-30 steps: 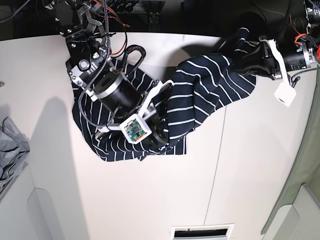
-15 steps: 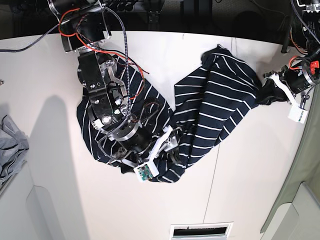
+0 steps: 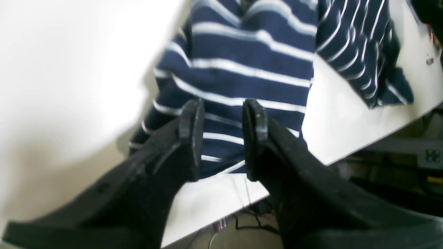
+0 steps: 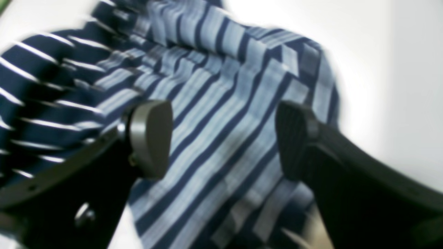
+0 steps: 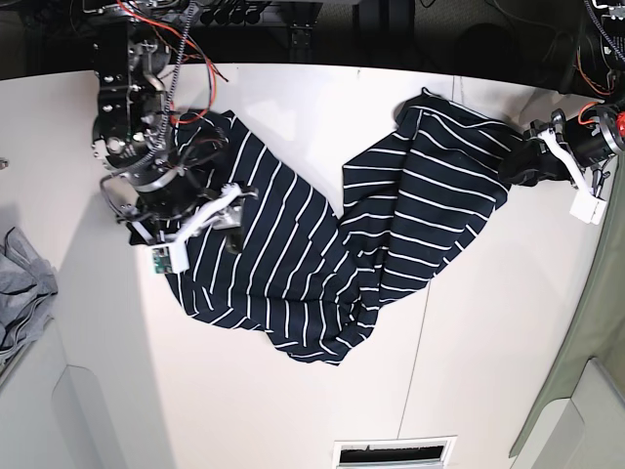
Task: Layout the t-shirt on the table in an organized manner, then fold the t-shirt properly
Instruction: 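Grasp the shirt edges with both grippers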
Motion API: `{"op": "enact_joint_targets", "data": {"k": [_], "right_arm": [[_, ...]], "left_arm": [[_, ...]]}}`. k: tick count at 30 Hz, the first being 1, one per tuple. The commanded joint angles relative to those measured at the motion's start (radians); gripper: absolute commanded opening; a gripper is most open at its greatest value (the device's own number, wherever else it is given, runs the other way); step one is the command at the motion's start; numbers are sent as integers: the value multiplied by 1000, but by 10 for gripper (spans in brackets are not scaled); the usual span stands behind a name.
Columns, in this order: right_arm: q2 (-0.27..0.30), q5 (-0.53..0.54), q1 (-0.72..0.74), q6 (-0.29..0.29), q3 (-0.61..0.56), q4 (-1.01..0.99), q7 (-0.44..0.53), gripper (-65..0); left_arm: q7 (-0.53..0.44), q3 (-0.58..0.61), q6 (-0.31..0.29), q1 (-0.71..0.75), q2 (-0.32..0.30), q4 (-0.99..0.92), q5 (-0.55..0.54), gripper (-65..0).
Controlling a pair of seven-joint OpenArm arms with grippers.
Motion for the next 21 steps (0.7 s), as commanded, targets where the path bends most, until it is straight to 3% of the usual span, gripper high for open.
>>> {"op": "enact_joint_targets", "data": {"k": [1,4,7,10,12,15,21], "right_arm": [[10,24,-3,21,16,27,7,-201],[45,60,-54,61,58,27,-10,-201],[71,64,-102,58,85,16,-7,-201],[84,85,-116,56,109,-23,-6,-201],[85,136,-121,66,114,-58,-7,-201],[82,204,-123,127,109,-106,-13,-201],[53,235,-121,129,79,-167,-6,-203]], "left_arm": [[-13,-8,-10,-3,-20,16,-38,-435],[-6,-8,-10,17,-20,16,-49,-435],[-6,-8,-10,45,-13,16,-43,-428],[-10,-8,-10,47,6,12,-27,-342],[-34,-8,-10,47,28,10,3,-314],[-55,-8,-10,47,67,6,56,-314],[-165,-1,-10,43,108,-43,146,-315]]}}
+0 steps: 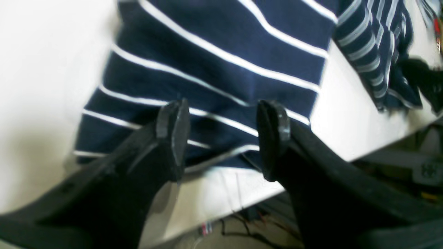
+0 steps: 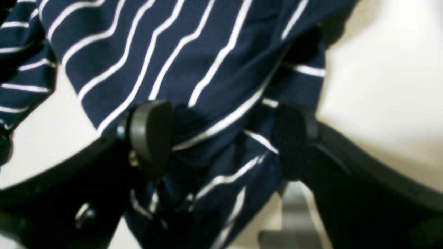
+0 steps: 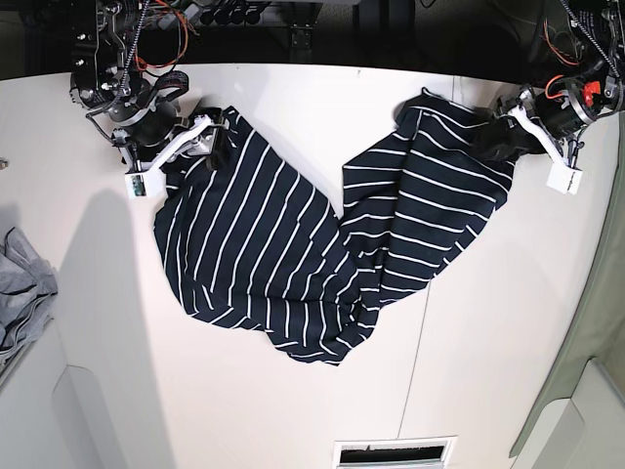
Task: Layout the t-shirt on the table in an organized manner, then fold the t-shirt properly
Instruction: 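Grasp the shirt edges with both grippers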
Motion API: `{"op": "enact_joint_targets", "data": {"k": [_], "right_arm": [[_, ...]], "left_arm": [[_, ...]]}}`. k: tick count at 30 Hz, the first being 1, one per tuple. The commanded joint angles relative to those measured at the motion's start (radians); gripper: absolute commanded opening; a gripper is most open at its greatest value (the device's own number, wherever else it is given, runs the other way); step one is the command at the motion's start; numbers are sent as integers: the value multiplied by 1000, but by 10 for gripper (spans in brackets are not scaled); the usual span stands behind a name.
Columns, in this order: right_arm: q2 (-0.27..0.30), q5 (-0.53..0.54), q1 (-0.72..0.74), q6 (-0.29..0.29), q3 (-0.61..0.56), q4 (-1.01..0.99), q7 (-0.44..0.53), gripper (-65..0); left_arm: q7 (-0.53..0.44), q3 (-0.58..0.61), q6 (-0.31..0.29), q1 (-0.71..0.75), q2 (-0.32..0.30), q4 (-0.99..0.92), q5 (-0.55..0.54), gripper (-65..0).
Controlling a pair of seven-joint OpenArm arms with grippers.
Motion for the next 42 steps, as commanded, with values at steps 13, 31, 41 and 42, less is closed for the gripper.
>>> {"op": "enact_joint_targets", "data": {"k": [13,31,41,42], "right_arm": [[-16,-34,8,124,-3,-11,172,-650],[-16,19,14,192,227,74,172,-650],[-16,31,14,192,226,74,172,-650],[-16,40,14,192,226,74,172,-650]], "left_arm": [[-189,71,-10,-5,-16,-56,157,-650],[-92,64,-10,-5,-107,-55,39,-554],[-147,55,-10,-5,-108,-55,156,-366],[-161,55,-10,-5,-108,-55,174,-364]]}}
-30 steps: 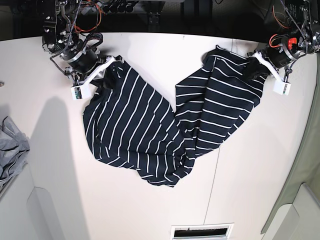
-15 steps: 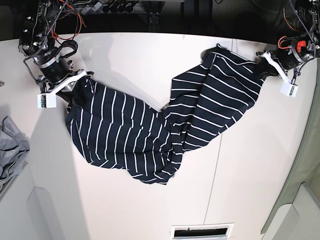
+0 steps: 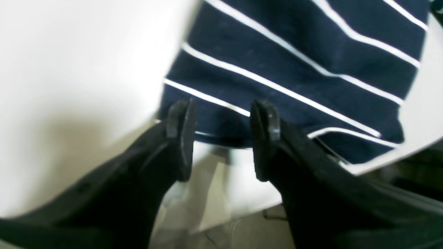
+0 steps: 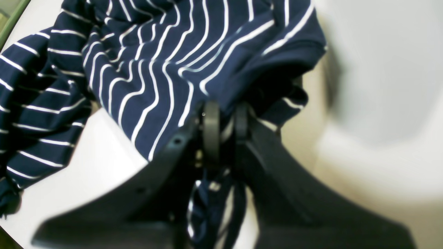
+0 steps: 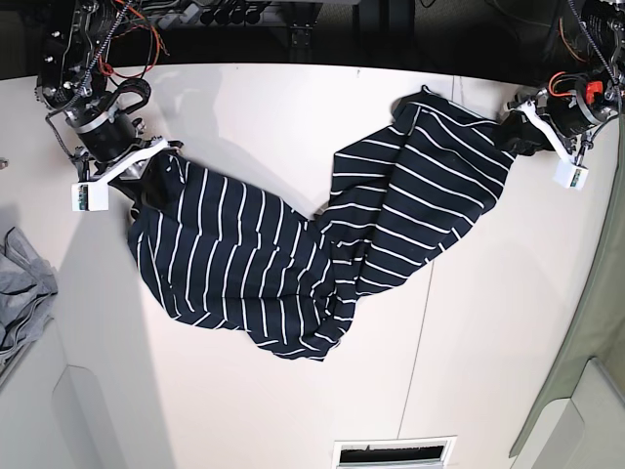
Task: Layout the t-shirt on the table in an organized manner, then fold the t-shirt properly
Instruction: 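Grasp the shirt edges with both grippers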
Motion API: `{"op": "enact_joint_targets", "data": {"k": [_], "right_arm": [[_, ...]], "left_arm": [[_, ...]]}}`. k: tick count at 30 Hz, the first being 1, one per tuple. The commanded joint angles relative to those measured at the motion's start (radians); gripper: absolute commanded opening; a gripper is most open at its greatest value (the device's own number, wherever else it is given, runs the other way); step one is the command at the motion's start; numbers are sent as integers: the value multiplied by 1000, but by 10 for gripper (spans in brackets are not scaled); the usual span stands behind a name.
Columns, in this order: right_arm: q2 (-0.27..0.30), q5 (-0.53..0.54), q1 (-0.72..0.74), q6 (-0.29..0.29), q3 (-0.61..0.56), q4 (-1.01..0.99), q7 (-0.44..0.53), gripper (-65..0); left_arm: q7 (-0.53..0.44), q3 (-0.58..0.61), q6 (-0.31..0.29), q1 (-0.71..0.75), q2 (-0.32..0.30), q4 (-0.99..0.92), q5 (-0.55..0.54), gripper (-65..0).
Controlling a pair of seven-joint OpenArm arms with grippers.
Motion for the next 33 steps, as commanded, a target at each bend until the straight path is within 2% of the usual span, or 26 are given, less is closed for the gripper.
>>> {"op": "enact_joint_targets", "data": {"k": [1,4,13,15,18,22,31,33], "right_arm": [[5,22,10,15,3,19,23,-650],[5,24,10,16,3,19,15,-650],[6,24,10,32,3,19,12,-650],[6,24,10,32,3,19,12,-650],[5,24,10,32,3,19,12,-650],[5,24,10,33,3,19,2,-650],[5,36,10,33,2,19,-8,-650],[5,39,10,33,2,19,-11,-650]], "left_arm": [[-26,-8,-10,-3,-16,13,-4,-357],[-27,-8,-10,-3,-16,13,-2,-331],[-77,-8,-2,-6,-16,13,82,-331],[-84,-8,23,-11,-17,13,109,-331],[-84,-8,23,-18,-16,13,123,-329],[-84,-8,23,-20,-13,13,122,-260],[-65,-4,11,-17,57,12,159,-259],[-66,-4,11,-18,70,12,155,-280]]}}
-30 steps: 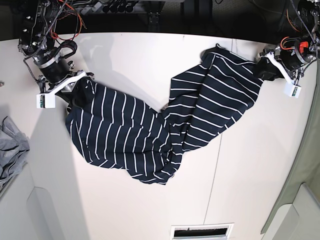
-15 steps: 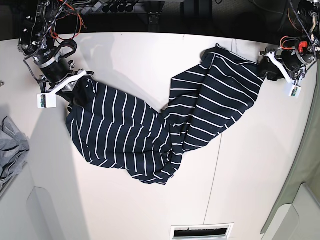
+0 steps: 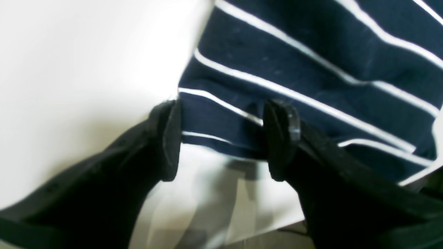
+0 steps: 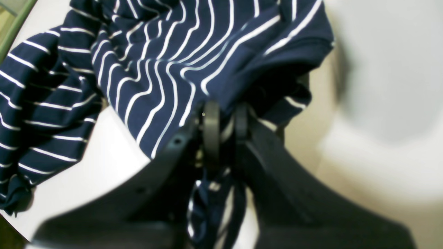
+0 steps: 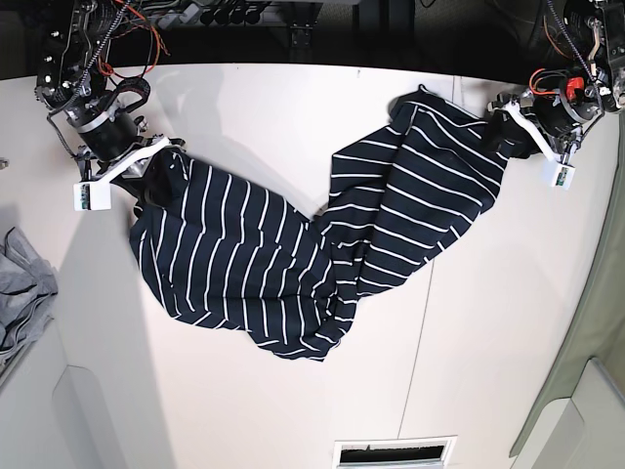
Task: Layout the t-shirt on the table in an organized manner, then fold the t-shirt properly
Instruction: 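Grasp the shirt edges with both grippers, then lift and stretch the shirt between both grippers, then lay it down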
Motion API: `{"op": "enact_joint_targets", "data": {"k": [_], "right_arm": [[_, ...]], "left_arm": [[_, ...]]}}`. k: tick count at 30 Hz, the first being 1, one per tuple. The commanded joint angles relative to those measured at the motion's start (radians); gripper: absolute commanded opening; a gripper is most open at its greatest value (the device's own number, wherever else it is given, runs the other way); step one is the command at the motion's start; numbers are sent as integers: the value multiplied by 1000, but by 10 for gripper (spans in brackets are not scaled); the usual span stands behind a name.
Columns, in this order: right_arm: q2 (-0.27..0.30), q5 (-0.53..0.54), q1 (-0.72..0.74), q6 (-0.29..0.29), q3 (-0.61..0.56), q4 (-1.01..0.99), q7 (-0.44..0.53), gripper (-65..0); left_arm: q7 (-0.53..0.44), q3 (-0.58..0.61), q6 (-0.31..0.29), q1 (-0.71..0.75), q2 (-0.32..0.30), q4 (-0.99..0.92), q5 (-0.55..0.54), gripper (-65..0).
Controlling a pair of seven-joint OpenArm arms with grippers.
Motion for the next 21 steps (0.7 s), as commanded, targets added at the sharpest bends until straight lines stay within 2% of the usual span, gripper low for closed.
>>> {"op": "enact_joint_targets", "data": {"k": [1,4,5,9,14,21], "right_arm": [[5,19,10,15,2,19,23,-650],[5,19,10,15,2,19,23,-650],[5,19,10,15,2,19,23,-650],[11,19,11,16,2,19,24,-650],[77,19,13,16,10,19,24,-650],[158,27,58,14,90,19,23,-650]], "left_arm": [[1,-5,-7,-2,-7,11,-4,-333],[2,-5,-7,-2,-6,11,-3,-621],[2,-5,-7,-2,-6,11,-3,-650],[0,-5,-2,-10,-40,12,-3,-650],[1,-8,108,-58,-172,12,-3,-650],[2,-8,117,-172,-319,12,-3,-650]]}}
